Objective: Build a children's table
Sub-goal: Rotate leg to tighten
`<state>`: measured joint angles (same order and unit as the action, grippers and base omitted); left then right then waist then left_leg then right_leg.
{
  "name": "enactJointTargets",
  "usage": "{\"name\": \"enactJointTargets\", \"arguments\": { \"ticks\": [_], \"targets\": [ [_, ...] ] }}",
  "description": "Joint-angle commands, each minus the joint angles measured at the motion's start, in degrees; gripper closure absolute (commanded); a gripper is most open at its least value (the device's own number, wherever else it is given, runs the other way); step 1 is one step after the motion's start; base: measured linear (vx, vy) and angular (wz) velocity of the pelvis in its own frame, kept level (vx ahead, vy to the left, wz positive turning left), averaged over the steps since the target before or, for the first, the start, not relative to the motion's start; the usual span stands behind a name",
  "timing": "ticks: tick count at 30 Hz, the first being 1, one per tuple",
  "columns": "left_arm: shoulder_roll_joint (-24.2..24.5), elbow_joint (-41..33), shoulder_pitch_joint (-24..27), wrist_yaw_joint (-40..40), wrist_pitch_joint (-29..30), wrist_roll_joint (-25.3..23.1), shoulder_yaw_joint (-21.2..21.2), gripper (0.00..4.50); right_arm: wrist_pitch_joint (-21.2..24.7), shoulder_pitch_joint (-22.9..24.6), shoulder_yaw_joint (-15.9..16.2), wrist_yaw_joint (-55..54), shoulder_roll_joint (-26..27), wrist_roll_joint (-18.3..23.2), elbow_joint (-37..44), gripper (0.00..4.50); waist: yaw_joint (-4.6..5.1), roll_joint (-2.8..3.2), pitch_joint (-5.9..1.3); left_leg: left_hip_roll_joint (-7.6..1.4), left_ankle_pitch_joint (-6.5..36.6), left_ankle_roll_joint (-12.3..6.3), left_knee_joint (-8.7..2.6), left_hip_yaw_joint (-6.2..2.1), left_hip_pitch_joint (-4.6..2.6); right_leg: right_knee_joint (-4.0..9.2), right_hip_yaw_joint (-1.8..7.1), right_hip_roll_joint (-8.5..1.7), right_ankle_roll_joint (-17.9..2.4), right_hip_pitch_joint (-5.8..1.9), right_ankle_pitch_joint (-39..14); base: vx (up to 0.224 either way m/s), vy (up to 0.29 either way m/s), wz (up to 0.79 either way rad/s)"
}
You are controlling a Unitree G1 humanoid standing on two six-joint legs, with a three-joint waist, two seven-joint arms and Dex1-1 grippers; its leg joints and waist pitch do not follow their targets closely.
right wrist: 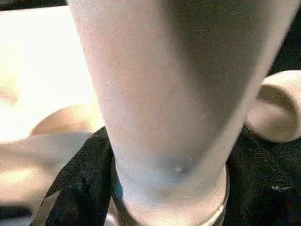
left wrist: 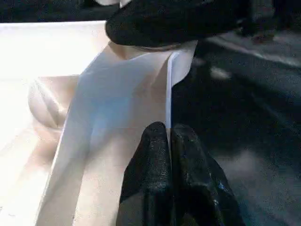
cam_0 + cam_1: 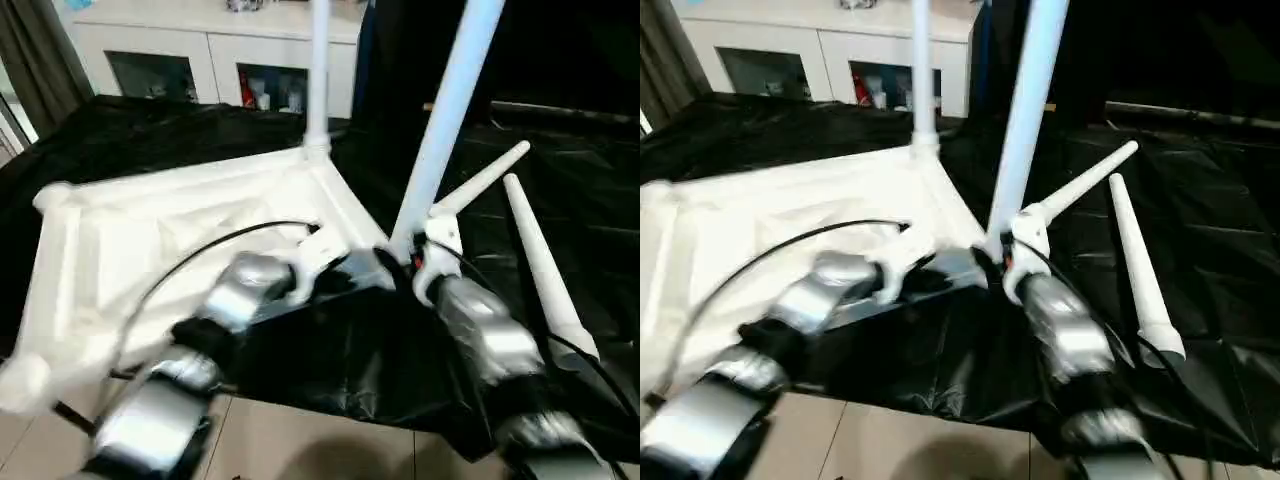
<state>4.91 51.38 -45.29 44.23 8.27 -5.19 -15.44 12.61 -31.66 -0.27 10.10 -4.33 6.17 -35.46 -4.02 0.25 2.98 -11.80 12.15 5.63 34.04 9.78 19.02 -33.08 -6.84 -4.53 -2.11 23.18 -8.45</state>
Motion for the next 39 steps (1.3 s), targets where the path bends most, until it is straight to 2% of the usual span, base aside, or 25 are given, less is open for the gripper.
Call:
{"name": "enactJointTargets", "arguments": {
  "ticks": [1, 2, 4, 7, 9, 13, 16, 17, 18, 21, 23, 26, 28, 30, 32, 33, 36, 37, 39],
  "targets": [
    [-1.2, 1.2, -1.6, -4.3, -0.4, 0.7, 1.8, 4.50, -0.2, 0.1, 1.9, -0.8, 2.7, -0.1, -4.3, 1.78, 0.12, -0.35, -4.04, -0.53, 7.3, -2.67, -3.83, -0.07, 0.48, 4.92, 2.83, -3.91, -4.9, -3.27, -24.1, 0.000, 0.000, 0.00],
    [-1.4, 1.3, -1.7, -4.1, -0.6, 0.7, 1.6, 4.50, -1.2, -0.5, 2.2, -0.3, 3.1, -0.1, -5.3, 1.78, 0.10, -0.56, -4.08, -0.62, 7.0, -3.05, -3.82, -0.06, 0.53, 4.74, 2.91, -3.96, -5.3, -3.30, -22.9, 0.000, 0.000, 0.00],
    [-1.4, 1.9, -1.9, -4.0, -1.6, -0.1, 1.2, 4.50, -2.6, -1.3, 1.9, -0.3, 4.1, -0.6, -6.6, 1.78, 0.17, -0.62, -4.20, -0.68, 5.5, -4.21, -3.78, -0.07, 0.90, 4.01, 3.03, -3.96, -6.8, -3.61, -18.9, 0.000, 0.000, 0.00],
    [-1.1, 2.2, -1.8, -3.7, -2.6, -0.4, 1.3, 4.50, -4.0, -1.6, 1.1, 0.4, 4.7, -0.2, -6.8, 1.78, 0.31, -0.69, -4.08, -0.84, 5.8, -4.76, -3.84, 0.01, 0.72, 3.93, 3.06, -4.01, -8.0, -3.56, -18.2, 0.000, 0.000, 0.00],
    [0.1, 1.7, -1.3, -2.4, -4.1, -0.8, 0.8, 4.50, -5.5, -1.2, 0.4, 1.9, 4.5, 0.4, -6.0, 1.22, 0.31, -0.81, -4.03, -0.84, 6.7, -4.87, -3.86, 0.04, 0.62, 4.15, 3.09, -4.11, -7.6, -3.55, -20.0, 0.000, 0.000, 0.00],
    [1.9, 1.1, -0.4, 0.1, -6.6, -0.6, 0.6, 4.50, -7.4, -0.8, 0.9, 4.2, 2.6, 0.2, -5.0, 0.99, 0.33, -0.80, -3.95, -0.79, 6.9, -5.08, -3.90, 0.05, 0.70, 4.28, 3.05, -4.13, -7.0, -3.58, -21.5, 0.000, 0.000, 0.00],
    [3.9, -0.2, 1.1, 3.2, -9.0, -0.6, 0.2, 4.50, -7.3, 0.6, 1.7, 7.9, -0.1, 0.1, -2.2, 0.73, 0.48, -0.83, -3.95, -0.90, 6.4, -5.46, -3.92, -0.06, 0.90, 4.16, 3.10, -4.15, -6.5, -3.72, -20.9, 0.000, 0.000, 0.00],
    [5.4, -1.3, 2.4, 6.3, -12.6, -0.3, -0.2, 4.50, -6.0, 2.7, 2.3, 12.0, -2.5, 0.4, 1.8, 0.73, 0.61, -1.05, -4.03, -0.96, 6.1, -5.52, -3.91, -0.01, 0.84, 4.10, 3.11, -4.11, -7.1, -3.61, -20.4, 0.000, 0.000, 0.00],
    [5.9, -1.7, 2.9, 7.3, -14.0, -0.3, -0.3, 4.50, -5.1, 3.9, 2.4, 13.7, -3.6, 0.9, 4.1, 0.73, 0.30, -1.04, -4.00, -1.00, 5.8, -5.68, -3.93, -0.10, 0.86, 4.10, 3.12, -4.11, -6.8, -3.77, -19.9, 0.000, 0.000, 0.00],
    [6.5, -1.9, 3.2, 8.0, -16.7, -0.3, -0.2, 4.50, -3.4, 7.4, 2.9, 17.6, -6.6, 2.0, 10.5, 0.73, 0.20, -1.00, -4.04, -1.23, 5.3, -6.38, -3.96, -0.04, 0.86, 3.47, 3.39, -4.02, -7.8, -3.67, -16.3, 0.000, 0.000, 0.00],
    [6.6, -1.9, 3.2, 8.0, -17.1, -0.2, -0.1, 4.50, -3.1, 8.7, 3.1, 18.8, -7.5, 2.2, 12.6, 0.73, 0.04, -1.11, -4.03, -1.25, 5.8, -6.12, -3.94, 0.05, 0.79, 3.49, 3.39, -4.10, -7.8, -3.67, -16.7, 0.000, 0.000, 0.00],
    [6.4, -1.8, 3.0, 8.3, -18.3, 0.2, 0.2, 4.50, -2.2, 12.0, 3.7, 21.3, -9.6, 2.9, 17.9, 0.73, -0.15, -1.28, -3.92, -1.08, 6.0, -5.99, -3.92, 0.12, 0.85, 3.78, 3.39, -4.07, -7.0, -3.68, -18.3, 0.000, 0.000, 0.00],
    [6.3, -1.8, 2.8, 8.7, -18.9, 0.5, 0.4, 4.50, -1.3, 13.9, 3.9, 22.4, -10.5, 3.5, 21.2, 0.73, -0.27, -1.21, -3.86, -0.99, 6.1, -5.98, -3.91, 0.16, 0.85, 4.04, 3.38, -4.01, -6.5, -3.65, -19.3, 0.000, 0.000, 0.00],
    [6.0, -1.4, 2.3, 8.8, -20.9, 0.7, 0.5, 4.50, 0.9, 17.3, 4.7, 24.6, -12.3, 4.4, 27.9, 0.73, -0.46, -1.04, -3.76, -0.94, 6.3, -6.05, -3.99, 0.05, 0.92, 4.23, 3.27, -3.91, -5.8, -3.65, -20.3, 0.000, 0.000, 0.00],
    [6.0, -1.1, 2.1, 9.4, -21.3, 0.7, 0.4, 4.50, 1.4, 18.2, 5.0, 25.2, -12.7, 4.6, 29.3, 0.73, -0.70, -1.16, -3.84, -1.13, 6.4, -6.17, -4.03, -0.01, 0.88, 4.13, 3.32, -4.00, -5.1, -3.56, -20.3, 0.000, 0.000, 0.00],
    [6.1, -1.0, 2.0, 9.8, -21.7, 0.5, 0.3, 4.50, 2.3, 19.1, 5.4, 26.2, -13.2, 4.7, 30.7, 0.73, -0.81, -1.35, -3.80, -1.01, 6.9, -5.79, -4.05, 0.03, 0.86, 4.39, 3.19, -4.08, -4.8, -3.45, -21.8, 0.000, 0.000, 0.00],
    [6.3, -1.2, 2.0, 8.9, -21.8, 0.3, 0.6, 4.50, 2.7, 19.8, 6.0, 27.0, -13.8, 4.5, 31.3, 0.73, -1.12, -1.38, -3.66, -0.96, 7.4, -5.43, -4.06, 0.05, 0.76, 4.66, 3.18, -4.04, -3.9, -3.32, -24.0, 0.000, 0.000, 0.00],
    [6.4, -1.3, 1.9, 7.2, -22.0, 0.0, 0.9, 4.50, 2.6, 20.0, 6.4, 27.3, -14.1, 4.2, 31.1, 0.73, -1.19, -1.58, -3.68, -0.92, 7.4, -5.35, -4.04, 0.03, 0.87, 4.73, 3.11, -4.08, -3.4, -3.31, -24.6, 0.000, 0.000, 0.00],
    [6.2, -1.6, 1.6, 7.1, -21.0, 1.4, 2.3, 4.50, 2.9, 19.7, 6.6, 27.1, -13.8, 4.0, 30.6, 0.73, -1.26, -1.55, -3.75, -0.93, 7.2, -5.20, -4.04, 0.00, 0.86, 4.67, 3.09, -4.13, -3.3, -3.30, -24.5, 0.000, 0.000, 0.00]
  ]
}}
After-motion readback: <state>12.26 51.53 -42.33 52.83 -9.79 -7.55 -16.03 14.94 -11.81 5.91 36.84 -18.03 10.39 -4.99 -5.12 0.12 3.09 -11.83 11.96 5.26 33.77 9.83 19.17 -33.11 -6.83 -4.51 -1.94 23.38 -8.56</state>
